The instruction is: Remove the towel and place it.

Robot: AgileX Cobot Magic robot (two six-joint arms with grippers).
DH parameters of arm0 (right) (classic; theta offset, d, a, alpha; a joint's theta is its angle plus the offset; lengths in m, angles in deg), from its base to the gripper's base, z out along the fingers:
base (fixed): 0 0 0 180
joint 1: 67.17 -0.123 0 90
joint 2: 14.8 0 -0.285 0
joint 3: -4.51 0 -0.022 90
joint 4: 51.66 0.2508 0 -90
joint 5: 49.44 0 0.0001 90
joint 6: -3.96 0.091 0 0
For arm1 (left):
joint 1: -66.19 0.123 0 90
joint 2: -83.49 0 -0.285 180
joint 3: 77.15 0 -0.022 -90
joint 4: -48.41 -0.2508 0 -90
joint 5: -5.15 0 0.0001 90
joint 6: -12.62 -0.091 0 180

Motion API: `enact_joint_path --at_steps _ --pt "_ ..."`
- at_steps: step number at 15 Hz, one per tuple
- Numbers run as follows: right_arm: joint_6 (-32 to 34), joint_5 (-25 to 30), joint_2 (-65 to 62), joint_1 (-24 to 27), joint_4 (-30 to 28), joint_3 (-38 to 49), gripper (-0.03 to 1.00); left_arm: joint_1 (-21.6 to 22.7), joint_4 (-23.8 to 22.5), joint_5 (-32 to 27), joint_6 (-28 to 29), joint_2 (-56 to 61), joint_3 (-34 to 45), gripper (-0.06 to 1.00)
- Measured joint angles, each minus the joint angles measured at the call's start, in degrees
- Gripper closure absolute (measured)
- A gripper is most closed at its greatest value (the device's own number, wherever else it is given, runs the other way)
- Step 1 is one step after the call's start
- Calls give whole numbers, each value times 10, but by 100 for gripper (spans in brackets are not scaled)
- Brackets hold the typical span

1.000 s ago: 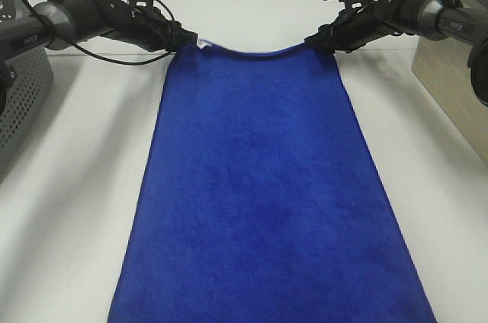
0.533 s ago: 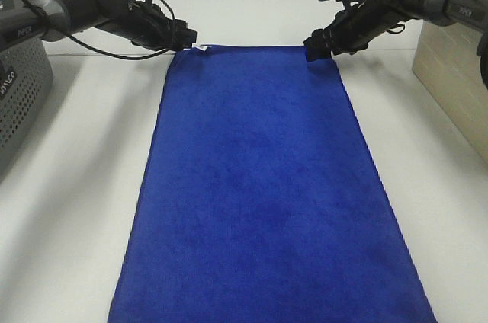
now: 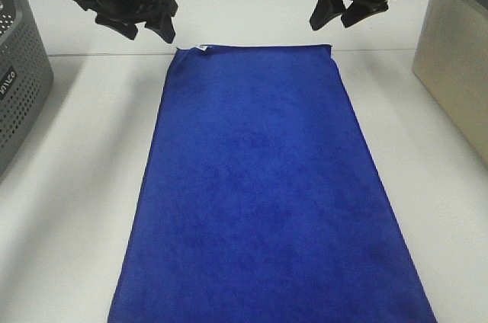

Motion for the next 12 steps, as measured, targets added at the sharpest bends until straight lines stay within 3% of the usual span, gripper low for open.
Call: enact_joint_path --at_steps 3,4,5,7,12 --pt "60 52 -68 0 -19 0 16 0 -31 -73 41 73 0 19" --pt "60 52 -68 0 -19 0 16 0 -31 -73 41 73 0 19" --pt "101 61 -119 1 -71 0 16 1 -74 -83 61 108 0 19" --pt "137 64 -164 17 -106 0 16 15 -122 -85 94 140 0 19" --pt "183 65 -233 82 -128 30 15 125 -131 -85 119 205 29 19"
